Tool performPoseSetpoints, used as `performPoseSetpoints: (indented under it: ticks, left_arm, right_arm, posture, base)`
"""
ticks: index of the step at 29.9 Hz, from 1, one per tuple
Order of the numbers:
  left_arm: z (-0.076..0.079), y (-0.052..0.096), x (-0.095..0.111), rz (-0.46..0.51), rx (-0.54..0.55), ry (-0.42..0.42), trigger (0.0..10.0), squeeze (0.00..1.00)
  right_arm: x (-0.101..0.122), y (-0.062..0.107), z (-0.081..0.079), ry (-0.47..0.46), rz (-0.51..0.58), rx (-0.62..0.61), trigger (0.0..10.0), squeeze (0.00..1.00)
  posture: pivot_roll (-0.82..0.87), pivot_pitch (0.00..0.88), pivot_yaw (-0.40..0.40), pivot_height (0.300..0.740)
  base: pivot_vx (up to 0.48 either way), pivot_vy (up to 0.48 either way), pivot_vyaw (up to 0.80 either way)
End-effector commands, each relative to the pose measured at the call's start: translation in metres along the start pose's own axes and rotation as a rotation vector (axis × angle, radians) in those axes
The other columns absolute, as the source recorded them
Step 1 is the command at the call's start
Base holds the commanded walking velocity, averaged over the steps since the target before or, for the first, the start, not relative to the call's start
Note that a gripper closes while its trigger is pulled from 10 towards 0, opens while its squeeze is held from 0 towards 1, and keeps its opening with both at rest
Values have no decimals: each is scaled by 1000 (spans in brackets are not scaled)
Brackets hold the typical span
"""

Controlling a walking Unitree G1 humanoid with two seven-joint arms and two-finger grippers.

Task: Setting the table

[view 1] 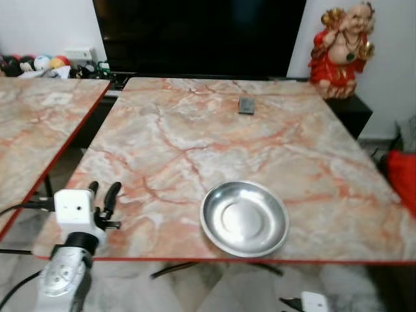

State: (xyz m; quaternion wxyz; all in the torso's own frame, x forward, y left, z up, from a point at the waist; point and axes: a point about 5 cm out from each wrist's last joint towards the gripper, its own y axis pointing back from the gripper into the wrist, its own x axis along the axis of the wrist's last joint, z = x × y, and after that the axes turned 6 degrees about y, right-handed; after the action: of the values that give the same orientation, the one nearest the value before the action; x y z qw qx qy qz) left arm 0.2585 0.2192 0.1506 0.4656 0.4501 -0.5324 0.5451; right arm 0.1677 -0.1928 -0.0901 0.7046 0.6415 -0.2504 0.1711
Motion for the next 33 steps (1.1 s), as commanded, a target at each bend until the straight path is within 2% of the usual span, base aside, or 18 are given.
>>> performPoseSetpoints:
  ticks: [1, 17, 33]
  left_arm:
    - [-3, 0, 4, 14, 6, -32, 10000, 0]
    - [-5, 1, 8, 27, 22, -30, 10000, 0]
    - [-8, 2, 12, 40, 29, -32, 10000, 0]
  right_arm:
    - [4, -1, -6, 0, 8, 13, 10000, 0]
    - [20, -4, -9, -2, 27, 19, 10000, 0]
    - [10, -2, -8, -2, 16, 21, 10000, 0]
  posture:
    - [134, 70, -45, 740]
    - [142, 86, -55, 740]
    - [149, 94, -60, 740]
  base:
    - [0, 480, 0]
    - [0, 480, 0]
    - [0, 480, 0]
